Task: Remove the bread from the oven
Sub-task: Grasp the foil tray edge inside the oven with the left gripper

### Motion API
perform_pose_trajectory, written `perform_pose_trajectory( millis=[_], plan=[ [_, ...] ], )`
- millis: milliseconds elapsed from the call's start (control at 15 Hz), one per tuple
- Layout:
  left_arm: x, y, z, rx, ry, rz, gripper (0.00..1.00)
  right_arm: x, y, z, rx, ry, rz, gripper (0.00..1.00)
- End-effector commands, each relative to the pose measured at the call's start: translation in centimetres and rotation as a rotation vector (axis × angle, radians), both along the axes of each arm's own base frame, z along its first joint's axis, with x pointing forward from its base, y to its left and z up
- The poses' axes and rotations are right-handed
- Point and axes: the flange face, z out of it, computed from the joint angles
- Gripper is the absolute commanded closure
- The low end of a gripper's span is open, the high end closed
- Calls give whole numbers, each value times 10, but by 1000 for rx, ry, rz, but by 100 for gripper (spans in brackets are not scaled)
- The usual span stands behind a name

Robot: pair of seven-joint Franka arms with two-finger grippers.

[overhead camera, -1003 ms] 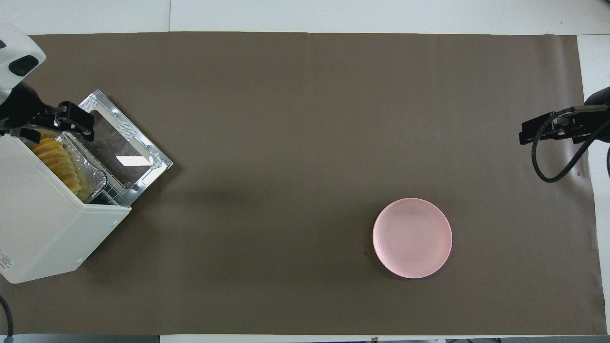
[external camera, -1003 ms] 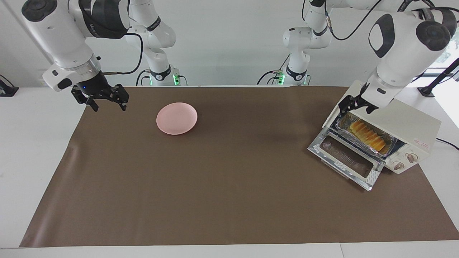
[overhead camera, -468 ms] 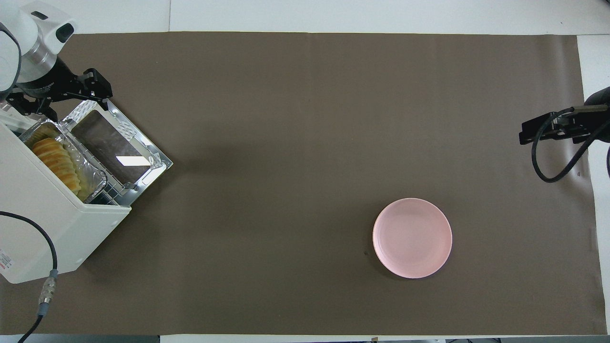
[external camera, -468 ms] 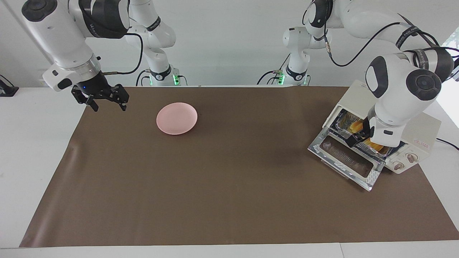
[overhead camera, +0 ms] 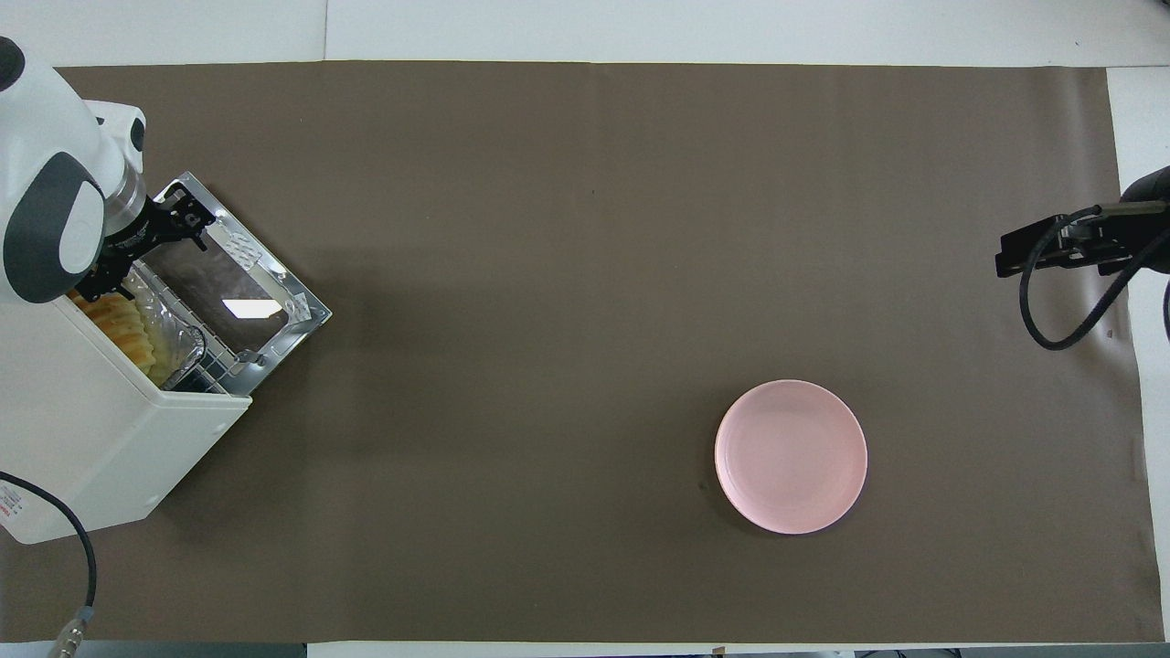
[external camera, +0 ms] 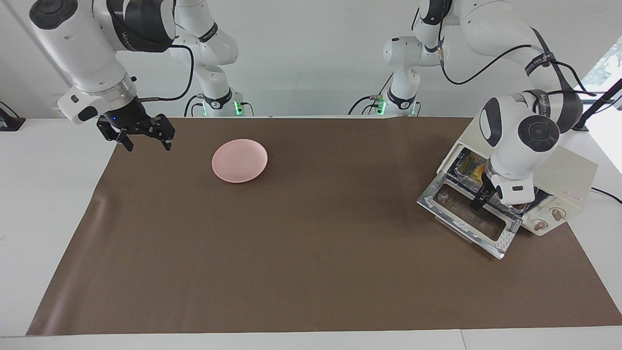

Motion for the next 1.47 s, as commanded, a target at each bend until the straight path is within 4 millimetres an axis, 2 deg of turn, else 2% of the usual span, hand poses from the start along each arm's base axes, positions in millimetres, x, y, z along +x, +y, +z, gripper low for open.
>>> perform_pose_trajectory(
  millis=[0, 201, 268, 334, 602, 869, 1003, 1137, 1271, 1404],
  plan=[
    [-17, 8, -6, 22, -22, 32, 0, -3, 0, 4, 15, 6, -17, 0],
    [-20, 10, -18, 21, -22, 37, 2, -3, -1, 4, 15, 6, -18, 0],
    [-21, 10, -20, 20, -24, 39, 10, -3, -1, 4, 15, 6, -18, 0],
    [-19, 10, -19, 19, -31, 37, 24, -3, -1, 4, 15, 6, -18, 0],
    [-19, 11, -19, 18, -40, 32, 42, -3, 0, 4, 15, 6, -17, 0],
    [-20, 20, -22, 17, -35, 40, 45, -3, 0, 4, 15, 6, -17, 0],
    [-23, 21, -23, 17, -30, 40, 57, -3, -1, 4, 15, 6, -18, 0],
    [-25, 20, -24, 18, -26, 38, 73, -3, -1, 4, 15, 6, -18, 0],
    [-26, 23, -24, 44, -21, 18, 100, -3, -1, 4, 15, 6, -18, 0],
    [-22, 20, -20, 51, -25, -27, 100, -3, -1, 4, 15, 6, -18, 0]
  ],
)
